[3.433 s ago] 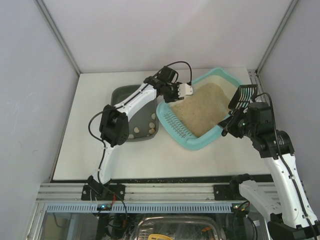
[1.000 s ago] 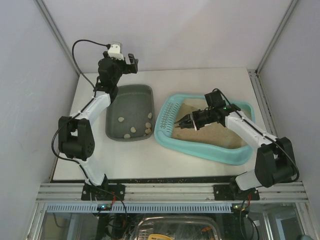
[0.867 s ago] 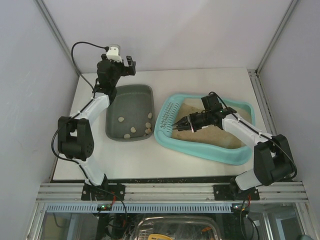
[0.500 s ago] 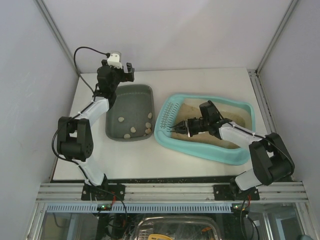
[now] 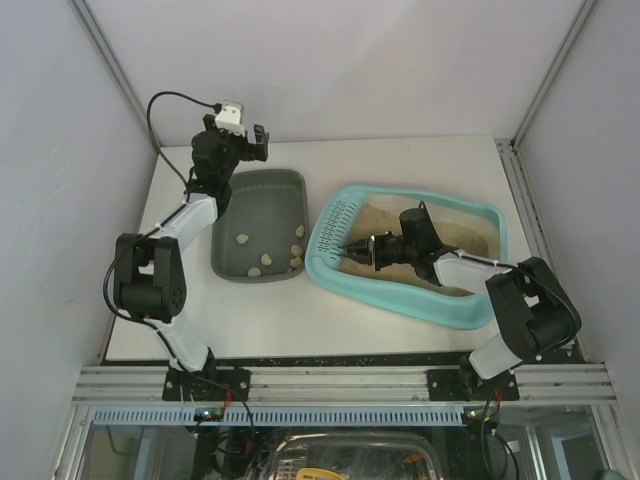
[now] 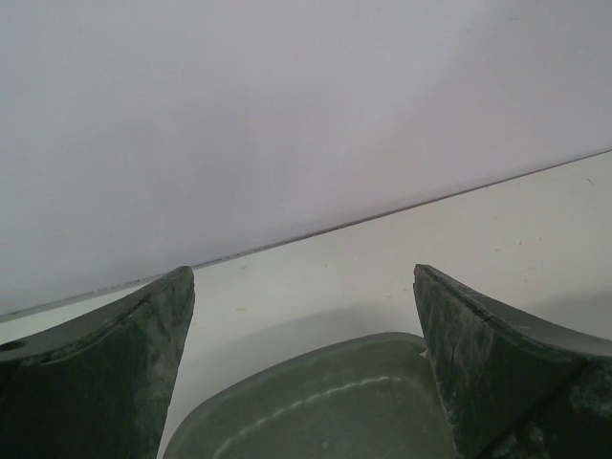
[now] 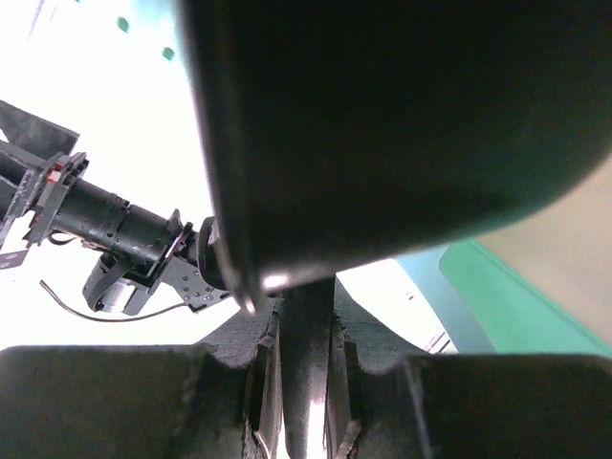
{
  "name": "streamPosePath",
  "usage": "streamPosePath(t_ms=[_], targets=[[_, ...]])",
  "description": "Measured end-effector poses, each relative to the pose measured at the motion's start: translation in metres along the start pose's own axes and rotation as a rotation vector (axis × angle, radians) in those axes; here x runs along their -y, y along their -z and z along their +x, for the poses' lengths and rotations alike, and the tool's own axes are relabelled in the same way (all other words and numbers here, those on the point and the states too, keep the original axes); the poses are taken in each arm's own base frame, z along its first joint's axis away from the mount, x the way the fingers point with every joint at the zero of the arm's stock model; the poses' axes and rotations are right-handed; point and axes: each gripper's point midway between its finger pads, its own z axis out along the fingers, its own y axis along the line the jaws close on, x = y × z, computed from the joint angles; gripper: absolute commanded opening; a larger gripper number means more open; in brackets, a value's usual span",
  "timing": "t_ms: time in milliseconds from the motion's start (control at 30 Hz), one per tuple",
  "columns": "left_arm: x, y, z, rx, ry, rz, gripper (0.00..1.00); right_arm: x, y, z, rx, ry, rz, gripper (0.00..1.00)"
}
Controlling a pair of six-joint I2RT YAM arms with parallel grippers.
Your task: Clean the litter box
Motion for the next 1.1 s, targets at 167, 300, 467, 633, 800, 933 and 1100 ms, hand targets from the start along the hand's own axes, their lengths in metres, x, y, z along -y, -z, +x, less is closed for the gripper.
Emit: streamPosePath(t_ms=[167, 300, 467, 633, 800, 933, 1100], targets=[[0.0, 0.0, 0.0, 0.0, 0.0, 0.003, 1.0, -0.001, 0.0, -0.013, 0.044, 0.024, -0.068, 0.0], [0.002, 0.0, 0.0, 0.0, -0.003, 0.01, 1.0, -0.002, 0.0, -0.022, 0.074, 0.054, -0.126, 0.0], [0.003, 0.0, 0.0, 0.0, -0.014, 0.021, 1.0, -0.012, -0.009, -0.033, 0.081, 0.091, -0.196, 0.0], [0.004, 0.0, 0.0, 0.0, -0.019, 0.028, 1.0, -0.035, -0.012, -0.046, 0.073, 0.117, -0.275, 0.0], [0.004, 0.0, 0.0, -0.001, -0.018, 0.029, 1.0, -0.038, -0.009, -0.061, 0.059, 0.098, -0.267, 0.0], [0.004, 0.0, 0.001, -0.003, -0.018, 0.029, 1.0, -0.051, 0.0, -0.064, 0.045, 0.08, -0.268, 0.0], [0.005, 0.001, 0.004, -0.013, -0.016, 0.03, 1.0, -0.05, 0.006, -0.068, 0.028, 0.09, -0.245, 0.0]])
